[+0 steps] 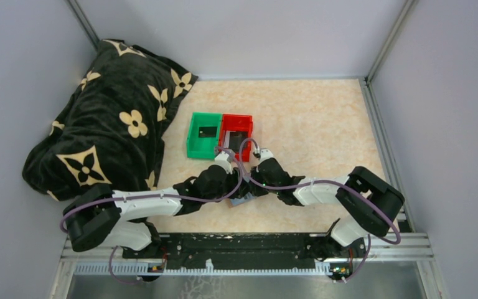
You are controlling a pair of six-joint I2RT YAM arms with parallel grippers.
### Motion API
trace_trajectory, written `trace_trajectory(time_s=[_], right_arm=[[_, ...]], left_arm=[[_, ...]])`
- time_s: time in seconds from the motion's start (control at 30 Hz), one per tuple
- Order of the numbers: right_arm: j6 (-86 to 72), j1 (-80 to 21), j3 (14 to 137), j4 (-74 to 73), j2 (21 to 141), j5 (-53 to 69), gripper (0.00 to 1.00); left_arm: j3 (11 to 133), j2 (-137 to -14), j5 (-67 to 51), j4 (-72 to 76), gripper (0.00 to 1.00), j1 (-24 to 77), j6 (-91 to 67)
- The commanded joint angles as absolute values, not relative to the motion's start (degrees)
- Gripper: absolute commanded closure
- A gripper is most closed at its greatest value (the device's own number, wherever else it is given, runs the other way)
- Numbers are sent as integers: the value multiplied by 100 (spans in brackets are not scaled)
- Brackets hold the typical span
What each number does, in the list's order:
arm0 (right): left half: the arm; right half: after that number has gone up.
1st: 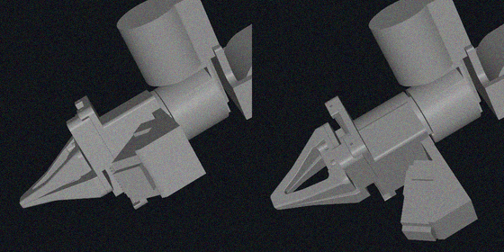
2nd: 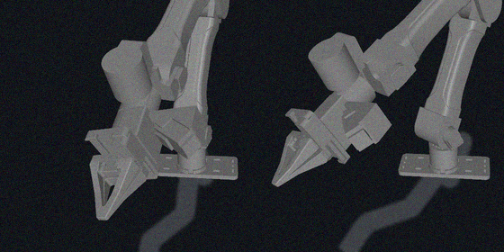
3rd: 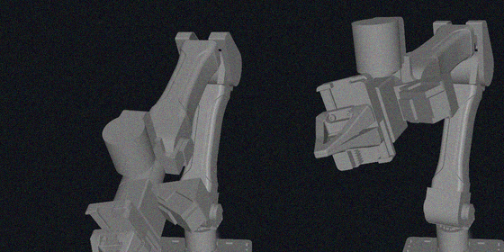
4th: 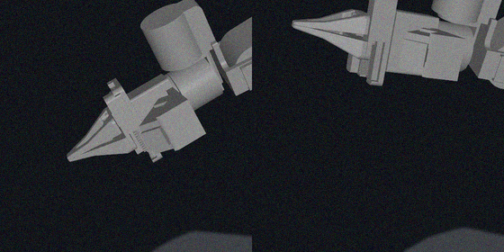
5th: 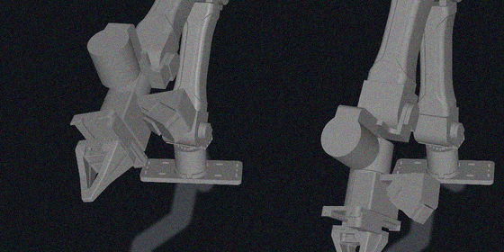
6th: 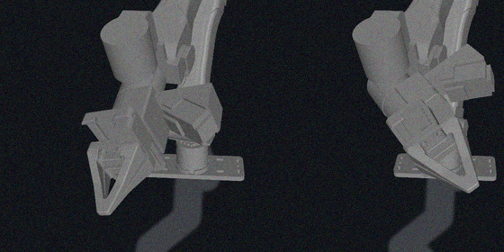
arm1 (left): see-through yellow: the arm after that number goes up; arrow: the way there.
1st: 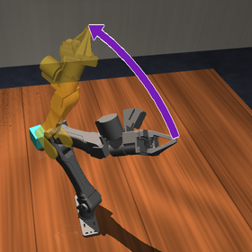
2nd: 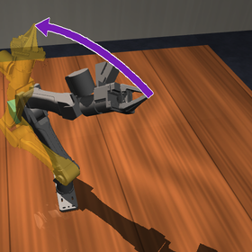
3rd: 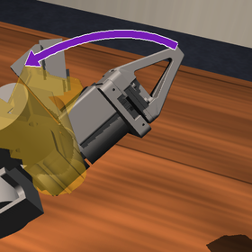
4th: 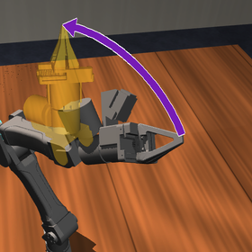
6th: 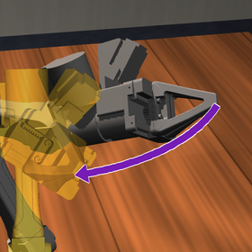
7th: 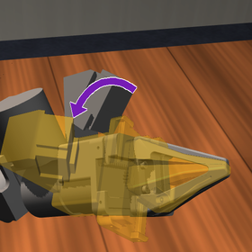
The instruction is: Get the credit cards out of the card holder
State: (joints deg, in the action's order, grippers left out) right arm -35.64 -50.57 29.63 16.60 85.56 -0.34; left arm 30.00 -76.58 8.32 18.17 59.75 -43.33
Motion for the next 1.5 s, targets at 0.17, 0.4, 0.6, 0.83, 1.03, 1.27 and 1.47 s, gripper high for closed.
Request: trace_trajectory(time_s=[0.17, 0.4, 0.6, 0.83, 1.03, 1.27, 1.47], right_arm=[[-3586, -5135, 2877, 1301, 8645, 123, 100], [-3595, -5133, 2861, 1359, 8668, 170, 100], [-3606, -5135, 2865, 1363, 8684, 210, 100], [-3607, -5134, 2848, 1357, 8681, 192, 100], [-3613, -5133, 2848, 1387, 8717, 203, 100], [-3612, -5133, 2845, 1372, 8701, 205, 100], [-3629, -5133, 2816, 1397, 8709, 202, 100]], left_arm=[[3003, -7316, 1000, 1971, 52, 6003, -4454], [2427, -6959, 1651, 1776, 47, 6003, -5117], [2286, -7014, 2027, 1767, 45, 6003, -5351], [2203, -7145, 2304, 1513, 43, 6003, -5714], [2188, -7154, 2303, 1459, 43, 6003, -5753], [2140, -7277, 2201, 1579, 43, 6003, -5758], [2138, -7271, 2130, 1567, 43, 6003, -5771]])
